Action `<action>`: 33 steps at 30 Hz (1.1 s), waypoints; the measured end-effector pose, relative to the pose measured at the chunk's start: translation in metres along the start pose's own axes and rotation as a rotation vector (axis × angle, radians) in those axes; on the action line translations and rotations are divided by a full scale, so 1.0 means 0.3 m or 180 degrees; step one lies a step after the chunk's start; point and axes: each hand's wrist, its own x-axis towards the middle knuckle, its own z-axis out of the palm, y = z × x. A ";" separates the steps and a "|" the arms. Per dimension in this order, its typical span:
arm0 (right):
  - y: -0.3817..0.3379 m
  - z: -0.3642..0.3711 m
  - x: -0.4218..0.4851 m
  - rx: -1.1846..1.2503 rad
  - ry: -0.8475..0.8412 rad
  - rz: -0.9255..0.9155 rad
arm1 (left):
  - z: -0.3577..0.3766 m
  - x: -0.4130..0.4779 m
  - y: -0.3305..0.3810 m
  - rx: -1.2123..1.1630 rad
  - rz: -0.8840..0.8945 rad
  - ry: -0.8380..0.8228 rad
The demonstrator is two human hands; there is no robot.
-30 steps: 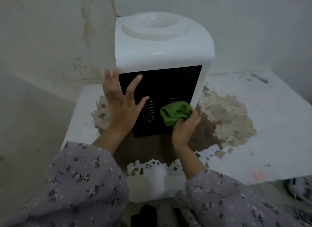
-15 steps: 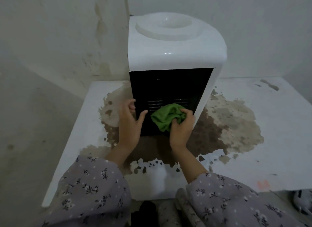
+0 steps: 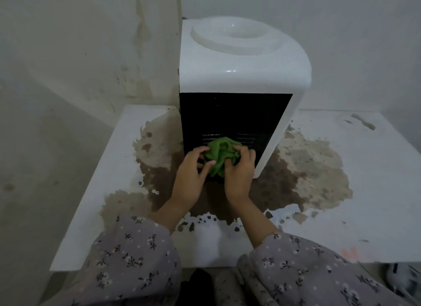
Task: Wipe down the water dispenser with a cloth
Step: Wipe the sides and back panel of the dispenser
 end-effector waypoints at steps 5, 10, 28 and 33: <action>-0.055 0.028 -0.027 -0.0195 -0.0632 -0.0746 | -0.030 -0.004 -0.001 0.0025 0.0184 0.0396; -0.088 0.012 0.048 -0.0582 -0.0407 -0.1568 | -0.057 0.030 0.033 -0.0017 0.0165 0.0652; 0.072 0.036 -0.047 -0.1380 -0.0794 -0.1395 | 0.029 -0.046 -0.026 -0.0328 -0.0398 0.0165; 0.021 0.092 -0.071 -0.1606 -0.0916 -0.1626 | -0.013 -0.060 -0.071 -0.0255 -0.0448 0.0471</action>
